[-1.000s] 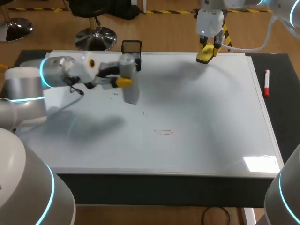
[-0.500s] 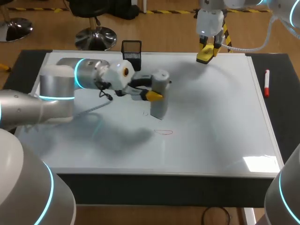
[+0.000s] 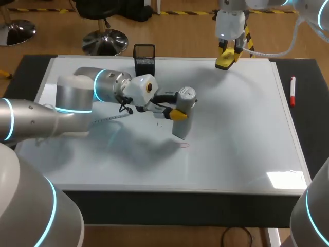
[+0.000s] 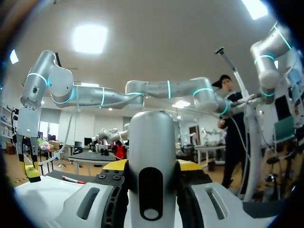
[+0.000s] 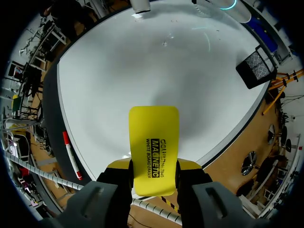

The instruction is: Pick up the inspection probe, press it on each red-marked spot on the whiteboard one by one, put down the probe, pick up the eraser, and wipe off all the red marks.

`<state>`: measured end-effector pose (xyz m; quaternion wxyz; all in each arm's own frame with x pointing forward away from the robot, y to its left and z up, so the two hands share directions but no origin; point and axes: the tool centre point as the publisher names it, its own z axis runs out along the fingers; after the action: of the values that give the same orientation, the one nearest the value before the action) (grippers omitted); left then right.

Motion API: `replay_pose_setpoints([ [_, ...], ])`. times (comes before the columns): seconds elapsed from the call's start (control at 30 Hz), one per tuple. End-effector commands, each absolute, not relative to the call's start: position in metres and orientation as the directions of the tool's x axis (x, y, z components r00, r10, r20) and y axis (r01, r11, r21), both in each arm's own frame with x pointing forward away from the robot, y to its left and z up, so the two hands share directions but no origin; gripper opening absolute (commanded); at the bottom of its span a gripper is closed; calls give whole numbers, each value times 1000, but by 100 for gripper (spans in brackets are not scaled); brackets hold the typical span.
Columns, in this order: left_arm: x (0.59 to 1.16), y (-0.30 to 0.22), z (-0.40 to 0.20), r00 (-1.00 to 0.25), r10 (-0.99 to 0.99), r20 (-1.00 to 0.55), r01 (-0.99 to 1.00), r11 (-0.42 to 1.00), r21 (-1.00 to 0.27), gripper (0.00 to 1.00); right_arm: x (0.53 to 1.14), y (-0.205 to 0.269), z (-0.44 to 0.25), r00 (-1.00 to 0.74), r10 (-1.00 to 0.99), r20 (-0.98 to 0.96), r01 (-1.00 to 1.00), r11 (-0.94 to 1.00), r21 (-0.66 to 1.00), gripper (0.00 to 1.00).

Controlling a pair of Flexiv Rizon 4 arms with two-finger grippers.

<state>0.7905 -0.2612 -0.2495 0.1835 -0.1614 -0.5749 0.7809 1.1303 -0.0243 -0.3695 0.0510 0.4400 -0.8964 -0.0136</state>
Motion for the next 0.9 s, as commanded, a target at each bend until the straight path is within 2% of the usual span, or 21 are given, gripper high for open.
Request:
replay_pose_setpoints([
  [0.03, 786, -260, -253, -888, 460, -32, -106, -270, -957, 0, 1131, -25, -367, -606, -791, 85, -788, 611, 70, 0],
  [0.9, 787, -264, -284, -907, 420, 20, -126, -226, -966, 0, 1131, -25, -367, -606, -791, 85, -788, 611, 70, 0],
])
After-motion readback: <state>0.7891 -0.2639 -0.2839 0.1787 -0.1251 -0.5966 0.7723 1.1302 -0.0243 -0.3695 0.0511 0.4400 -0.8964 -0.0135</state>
